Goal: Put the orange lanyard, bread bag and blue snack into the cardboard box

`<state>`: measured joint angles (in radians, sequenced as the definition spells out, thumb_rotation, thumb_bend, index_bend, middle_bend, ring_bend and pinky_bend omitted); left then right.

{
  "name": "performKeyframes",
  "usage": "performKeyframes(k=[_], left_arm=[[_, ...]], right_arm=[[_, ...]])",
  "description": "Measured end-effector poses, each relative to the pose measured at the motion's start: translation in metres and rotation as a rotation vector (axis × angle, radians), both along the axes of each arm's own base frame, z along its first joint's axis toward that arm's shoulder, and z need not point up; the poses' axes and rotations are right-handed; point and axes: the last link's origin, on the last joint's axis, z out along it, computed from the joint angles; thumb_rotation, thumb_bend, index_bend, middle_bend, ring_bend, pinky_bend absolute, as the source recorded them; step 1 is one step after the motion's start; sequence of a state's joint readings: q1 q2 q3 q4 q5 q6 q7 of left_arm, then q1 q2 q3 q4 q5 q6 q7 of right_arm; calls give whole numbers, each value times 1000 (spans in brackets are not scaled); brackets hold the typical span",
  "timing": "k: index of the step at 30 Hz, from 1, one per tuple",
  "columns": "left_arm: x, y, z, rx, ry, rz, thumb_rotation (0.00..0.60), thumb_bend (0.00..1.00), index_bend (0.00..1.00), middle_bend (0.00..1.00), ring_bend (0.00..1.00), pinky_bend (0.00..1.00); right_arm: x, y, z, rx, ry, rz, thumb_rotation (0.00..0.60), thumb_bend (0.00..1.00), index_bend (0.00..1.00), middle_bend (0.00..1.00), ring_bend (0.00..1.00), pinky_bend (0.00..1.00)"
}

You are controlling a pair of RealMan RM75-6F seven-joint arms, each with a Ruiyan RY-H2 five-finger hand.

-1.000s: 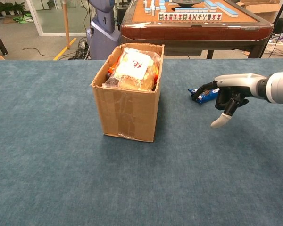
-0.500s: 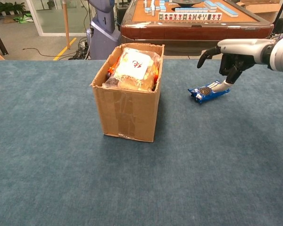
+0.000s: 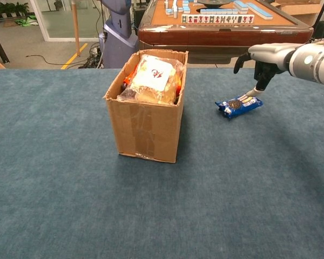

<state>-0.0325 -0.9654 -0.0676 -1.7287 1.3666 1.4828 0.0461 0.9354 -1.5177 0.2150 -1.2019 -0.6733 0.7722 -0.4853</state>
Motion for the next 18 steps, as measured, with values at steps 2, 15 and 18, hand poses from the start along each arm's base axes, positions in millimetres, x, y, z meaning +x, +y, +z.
performKeyframes(k=[2, 15, 18], left_arm=[[0, 0, 1, 2, -2, 0, 600, 351, 468, 551, 377, 601], [0, -1, 3, 8, -13, 1, 600, 351, 468, 551, 377, 601], [0, -1, 4, 8, -16, 2, 600, 351, 468, 551, 377, 601]], right_arm=[[-2, -2, -4, 8, -1, -18, 600, 250, 261, 1000, 1000, 1000], [-16, -12, -26, 64, 15, -87, 600, 252, 263, 1000, 1000, 1000], [-18, -14, -31, 68, 24, -95, 600, 253, 279, 1000, 1000, 1000]])
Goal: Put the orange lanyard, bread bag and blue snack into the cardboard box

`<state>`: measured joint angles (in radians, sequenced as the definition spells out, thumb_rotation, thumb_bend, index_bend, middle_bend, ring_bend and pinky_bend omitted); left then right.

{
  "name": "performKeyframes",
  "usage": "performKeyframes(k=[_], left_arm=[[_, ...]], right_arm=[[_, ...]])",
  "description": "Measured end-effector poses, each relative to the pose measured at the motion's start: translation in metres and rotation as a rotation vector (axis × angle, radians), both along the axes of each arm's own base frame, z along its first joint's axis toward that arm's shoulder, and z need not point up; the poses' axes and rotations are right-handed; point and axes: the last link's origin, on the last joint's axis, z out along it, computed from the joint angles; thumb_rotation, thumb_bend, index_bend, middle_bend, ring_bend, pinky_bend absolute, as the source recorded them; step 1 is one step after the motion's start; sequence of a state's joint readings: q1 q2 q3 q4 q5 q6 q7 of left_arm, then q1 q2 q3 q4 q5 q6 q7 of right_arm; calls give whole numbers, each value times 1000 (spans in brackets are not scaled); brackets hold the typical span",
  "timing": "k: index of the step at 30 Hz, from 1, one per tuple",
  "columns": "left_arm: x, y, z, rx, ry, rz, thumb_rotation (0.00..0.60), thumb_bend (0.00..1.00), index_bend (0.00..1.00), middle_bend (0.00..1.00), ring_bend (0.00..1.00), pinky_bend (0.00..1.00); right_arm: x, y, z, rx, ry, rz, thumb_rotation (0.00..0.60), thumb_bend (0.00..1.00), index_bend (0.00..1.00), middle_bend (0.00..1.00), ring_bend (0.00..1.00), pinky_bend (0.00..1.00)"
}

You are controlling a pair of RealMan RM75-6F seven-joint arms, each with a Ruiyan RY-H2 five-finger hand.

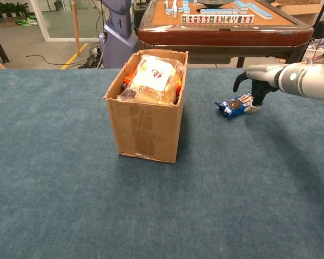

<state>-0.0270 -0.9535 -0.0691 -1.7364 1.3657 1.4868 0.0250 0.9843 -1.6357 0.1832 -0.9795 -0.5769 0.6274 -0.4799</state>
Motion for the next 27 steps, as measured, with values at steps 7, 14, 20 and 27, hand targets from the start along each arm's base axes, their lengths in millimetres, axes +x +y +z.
performKeyframes(k=[7, 14, 20, 27], left_arm=[[0, -1, 2, 6, -3, 2, 600, 351, 468, 551, 377, 601], [-1, -1, 3, 9, -7, 3, 600, 351, 468, 551, 377, 601], [0, -1, 4, 10, -8, 1, 600, 351, 468, 551, 376, 601], [-1, -1, 4, 9, -8, 4, 600, 351, 468, 551, 377, 601]], right_arm=[[-2, -5, -9, 11, 14, -16, 600, 257, 316, 1000, 1000, 1000], [-3, -9, -15, 15, 18, -26, 600, 294, 456, 1000, 1000, 1000], [-4, -9, -16, 14, 21, -25, 600, 328, 577, 1000, 1000, 1000], [2, -7, -7, -1, -12, -11, 600, 336, 597, 1000, 1000, 1000]])
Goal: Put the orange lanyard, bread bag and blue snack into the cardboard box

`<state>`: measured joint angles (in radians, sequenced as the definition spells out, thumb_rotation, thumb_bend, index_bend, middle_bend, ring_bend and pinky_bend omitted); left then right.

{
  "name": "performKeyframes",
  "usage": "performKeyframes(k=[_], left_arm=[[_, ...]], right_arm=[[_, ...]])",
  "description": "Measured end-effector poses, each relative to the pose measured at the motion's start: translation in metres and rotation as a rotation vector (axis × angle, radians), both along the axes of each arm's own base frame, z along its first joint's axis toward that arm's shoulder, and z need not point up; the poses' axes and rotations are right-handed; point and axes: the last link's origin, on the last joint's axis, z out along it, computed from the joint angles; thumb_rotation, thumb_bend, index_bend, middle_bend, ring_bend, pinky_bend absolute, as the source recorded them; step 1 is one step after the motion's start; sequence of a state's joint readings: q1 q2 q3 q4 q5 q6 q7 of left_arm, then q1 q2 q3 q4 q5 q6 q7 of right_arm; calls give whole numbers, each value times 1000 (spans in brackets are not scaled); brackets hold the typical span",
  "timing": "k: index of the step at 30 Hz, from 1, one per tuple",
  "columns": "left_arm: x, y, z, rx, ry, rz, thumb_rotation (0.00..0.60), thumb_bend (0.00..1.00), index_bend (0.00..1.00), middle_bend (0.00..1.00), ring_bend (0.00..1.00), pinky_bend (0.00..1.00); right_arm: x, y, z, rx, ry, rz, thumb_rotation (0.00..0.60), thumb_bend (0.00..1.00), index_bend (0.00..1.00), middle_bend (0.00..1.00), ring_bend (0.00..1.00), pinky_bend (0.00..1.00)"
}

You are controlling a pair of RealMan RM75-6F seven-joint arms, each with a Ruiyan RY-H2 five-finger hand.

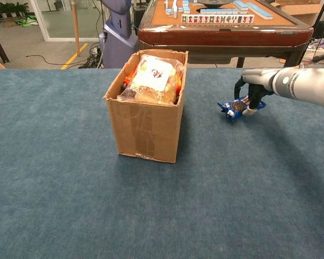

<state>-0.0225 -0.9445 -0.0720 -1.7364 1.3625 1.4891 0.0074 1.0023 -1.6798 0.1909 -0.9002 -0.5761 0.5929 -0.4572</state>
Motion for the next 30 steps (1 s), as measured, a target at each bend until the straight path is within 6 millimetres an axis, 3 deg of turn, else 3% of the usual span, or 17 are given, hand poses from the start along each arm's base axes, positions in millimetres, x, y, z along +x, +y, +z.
performKeyframes(k=[18, 24, 30], left_arm=[[0, 2, -5, -14, 10, -2, 600, 352, 468, 551, 377, 601], [1, 1, -4, -11, 8, -3, 600, 351, 468, 551, 377, 601], [2, 1, -2, -3, 0, -6, 600, 351, 468, 551, 377, 601]], right_arm=[[68, 33, 80, -123, -184, 173, 600, 341, 597, 1000, 1000, 1000], [90, 37, 84, -157, -291, 214, 600, 341, 597, 1000, 1000, 1000], [112, 35, 67, -154, -406, 237, 600, 341, 597, 1000, 1000, 1000]])
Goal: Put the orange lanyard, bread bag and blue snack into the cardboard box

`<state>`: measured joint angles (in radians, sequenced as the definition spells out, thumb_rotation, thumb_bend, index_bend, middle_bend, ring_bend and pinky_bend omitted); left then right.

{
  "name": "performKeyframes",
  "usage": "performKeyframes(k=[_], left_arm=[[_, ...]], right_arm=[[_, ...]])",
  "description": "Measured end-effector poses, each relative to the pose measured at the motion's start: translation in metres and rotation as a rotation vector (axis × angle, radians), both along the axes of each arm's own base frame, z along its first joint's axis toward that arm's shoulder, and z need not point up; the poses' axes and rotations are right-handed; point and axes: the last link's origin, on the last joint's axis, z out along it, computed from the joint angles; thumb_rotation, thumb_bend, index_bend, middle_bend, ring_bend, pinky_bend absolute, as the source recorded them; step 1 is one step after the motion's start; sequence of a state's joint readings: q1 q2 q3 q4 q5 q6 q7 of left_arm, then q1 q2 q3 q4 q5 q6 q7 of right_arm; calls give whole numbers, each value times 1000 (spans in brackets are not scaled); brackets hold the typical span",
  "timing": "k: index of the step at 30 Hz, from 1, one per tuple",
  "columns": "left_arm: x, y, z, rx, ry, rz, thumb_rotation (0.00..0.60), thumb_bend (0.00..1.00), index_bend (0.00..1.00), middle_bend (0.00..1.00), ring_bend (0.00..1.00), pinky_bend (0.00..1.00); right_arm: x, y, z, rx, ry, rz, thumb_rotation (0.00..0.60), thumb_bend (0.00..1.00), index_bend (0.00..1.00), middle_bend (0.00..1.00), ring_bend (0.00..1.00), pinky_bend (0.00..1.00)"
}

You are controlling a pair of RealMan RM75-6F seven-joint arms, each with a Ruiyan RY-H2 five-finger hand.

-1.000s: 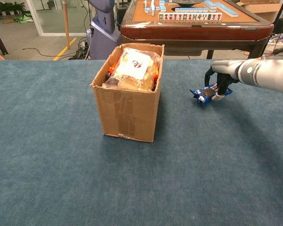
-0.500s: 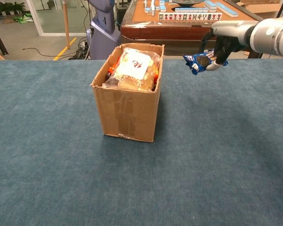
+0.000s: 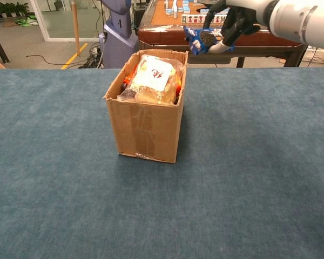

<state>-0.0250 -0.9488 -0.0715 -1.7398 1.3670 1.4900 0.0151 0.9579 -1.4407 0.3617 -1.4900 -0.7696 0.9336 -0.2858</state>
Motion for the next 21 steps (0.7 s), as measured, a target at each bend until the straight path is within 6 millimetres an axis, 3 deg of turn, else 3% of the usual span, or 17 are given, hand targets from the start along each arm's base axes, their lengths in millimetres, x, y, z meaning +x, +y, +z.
performKeyframes(k=[10, 21], left_arm=[[1, -2, 5, 16, -9, -6, 600, 351, 468, 551, 377, 601], [0, -3, 8, 21, -6, -4, 600, 352, 468, 551, 377, 601]], right_arm=[[37, -8, -29, 27, -192, 28, 600, 341, 597, 1000, 1000, 1000], [52, -19, -59, 40, -288, 21, 600, 305, 597, 1000, 1000, 1000]])
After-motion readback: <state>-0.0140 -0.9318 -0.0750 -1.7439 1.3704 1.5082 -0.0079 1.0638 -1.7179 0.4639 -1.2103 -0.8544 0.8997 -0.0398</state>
